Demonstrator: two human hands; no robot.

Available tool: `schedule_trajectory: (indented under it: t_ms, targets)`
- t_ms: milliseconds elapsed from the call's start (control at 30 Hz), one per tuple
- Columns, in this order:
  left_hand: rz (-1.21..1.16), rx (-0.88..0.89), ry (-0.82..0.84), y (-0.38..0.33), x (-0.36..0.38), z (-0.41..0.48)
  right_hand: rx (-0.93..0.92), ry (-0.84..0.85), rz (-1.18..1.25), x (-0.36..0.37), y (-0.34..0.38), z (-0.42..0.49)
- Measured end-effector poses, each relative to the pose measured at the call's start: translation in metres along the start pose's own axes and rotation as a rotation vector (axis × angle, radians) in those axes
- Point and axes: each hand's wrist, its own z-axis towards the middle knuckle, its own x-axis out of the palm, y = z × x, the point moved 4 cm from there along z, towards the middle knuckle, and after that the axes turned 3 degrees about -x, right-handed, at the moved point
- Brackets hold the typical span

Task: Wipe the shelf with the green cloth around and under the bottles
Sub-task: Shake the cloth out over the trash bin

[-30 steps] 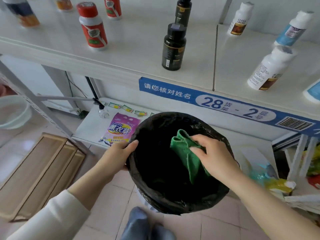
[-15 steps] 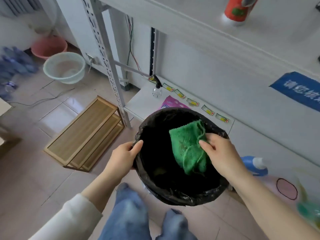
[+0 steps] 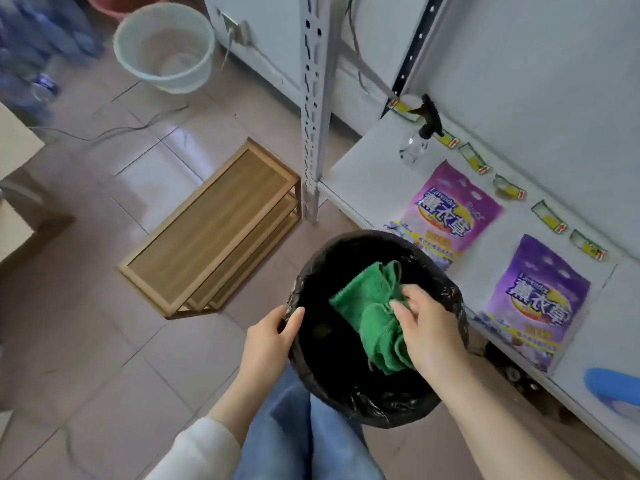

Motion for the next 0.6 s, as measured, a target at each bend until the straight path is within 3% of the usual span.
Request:
schedule_trajectory:
  t_ms: [233,600]
  targets:
    - [-0.058,-0.122,-0.054,0.112,0.047,0.139,0.039,0.025,0.026,0.115,-0.070,0.116]
    - [-0.188,-0.173,-0.119,0.208,0.097,0.285,0.206,0.102,0.088,0.226,-0.157,0.238]
